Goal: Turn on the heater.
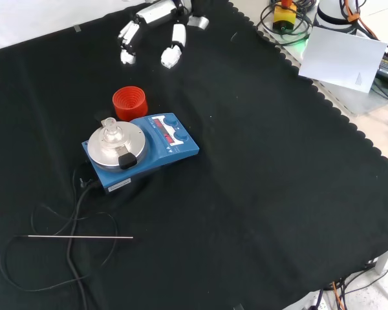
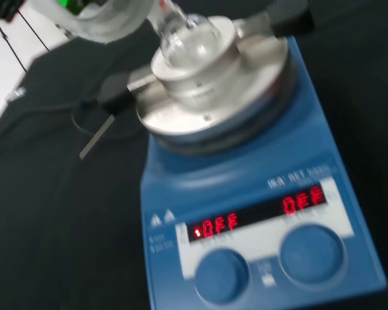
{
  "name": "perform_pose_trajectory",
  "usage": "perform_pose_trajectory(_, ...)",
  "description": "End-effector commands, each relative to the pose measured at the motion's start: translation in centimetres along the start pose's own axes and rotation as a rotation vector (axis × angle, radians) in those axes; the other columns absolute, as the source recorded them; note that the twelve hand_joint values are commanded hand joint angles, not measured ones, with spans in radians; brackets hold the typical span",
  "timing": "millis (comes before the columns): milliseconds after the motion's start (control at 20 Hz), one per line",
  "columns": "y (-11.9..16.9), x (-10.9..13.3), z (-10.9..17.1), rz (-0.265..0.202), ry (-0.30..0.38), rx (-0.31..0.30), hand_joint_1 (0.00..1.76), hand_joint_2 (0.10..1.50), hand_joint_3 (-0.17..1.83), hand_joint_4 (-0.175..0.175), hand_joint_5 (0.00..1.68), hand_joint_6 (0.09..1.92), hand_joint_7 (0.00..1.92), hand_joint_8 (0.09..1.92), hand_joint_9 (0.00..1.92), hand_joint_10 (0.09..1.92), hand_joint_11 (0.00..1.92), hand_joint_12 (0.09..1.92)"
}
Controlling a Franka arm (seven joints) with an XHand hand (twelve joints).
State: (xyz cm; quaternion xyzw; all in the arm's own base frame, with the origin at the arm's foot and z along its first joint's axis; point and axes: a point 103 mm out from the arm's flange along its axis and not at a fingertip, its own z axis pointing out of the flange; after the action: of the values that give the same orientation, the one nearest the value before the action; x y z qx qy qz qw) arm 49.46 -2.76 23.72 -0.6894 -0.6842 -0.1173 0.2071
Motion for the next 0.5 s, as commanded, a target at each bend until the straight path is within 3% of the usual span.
perform_pose_trajectory(50,-2.5,-0.1,1.2,0.045,-0.071,0.101,0.87,0.65,0.62,-0.015,0.42,0.14,0.68,0.67,0.75,0.59,0.46,1.32)
perform_pose_trajectory(250,-3.1,0.2,2.5,0.062,-0.145,0.199,0.90,0.64,0.66,-0.016,0.38,0.09,0.76,0.65,0.88,0.55,0.52,1.30)
perform_pose_trajectory(500,-3.9,0.7,3.4,0.064,-0.210,0.260,0.85,0.65,0.67,-0.007,0.32,0.09,0.79,0.66,0.93,0.55,0.55,1.30)
